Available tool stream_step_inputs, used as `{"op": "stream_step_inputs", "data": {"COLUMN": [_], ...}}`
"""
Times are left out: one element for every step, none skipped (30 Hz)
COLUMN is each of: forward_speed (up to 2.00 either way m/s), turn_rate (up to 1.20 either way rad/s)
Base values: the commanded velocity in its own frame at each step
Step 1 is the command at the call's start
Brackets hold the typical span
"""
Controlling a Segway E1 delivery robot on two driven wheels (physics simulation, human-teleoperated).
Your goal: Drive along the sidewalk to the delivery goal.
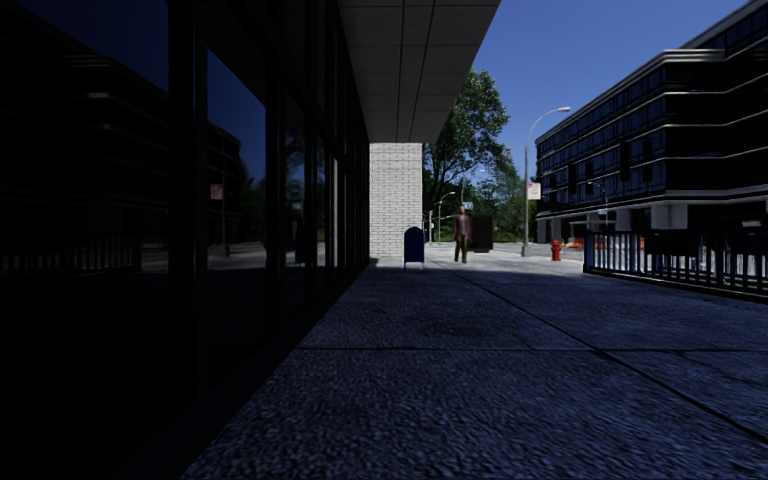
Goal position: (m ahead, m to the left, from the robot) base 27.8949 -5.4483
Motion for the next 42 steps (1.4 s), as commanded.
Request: {"op": "stream_step_inputs", "data": {"forward_speed": [1.49,1.49,1.49,1.49,1.49,1.48,1.48,1.48,1.48,1.48,1.48,1.48,1.48,1.48,1.48,1.48,1.48,1.48,1.48,1.48,1.48,1.47,1.47,1.47,1.47,1.47,1.46,1.46,1.46,1.45,1.45,1.45,1.45,1.45,1.45,1.45,1.45,1.45,1.45,1.45,1.45,1.45], "turn_rate": [0.0,0.0,0.0,0.0,0.0,0.0,0.0,0.0,0.0,0.0,0.0,0.0,0.0,0.0,0.0,0.0,0.0,0.0,0.0,0.0,0.0,-0.09,-0.17,-0.23,-0.23,-0.26,-0.27,-0.28,-0.28,-0.19,-0.03,0.0,0.0,0.0,0.0,0.0,0.0,0.0,0.0,0.0,0.0,0.0]}}
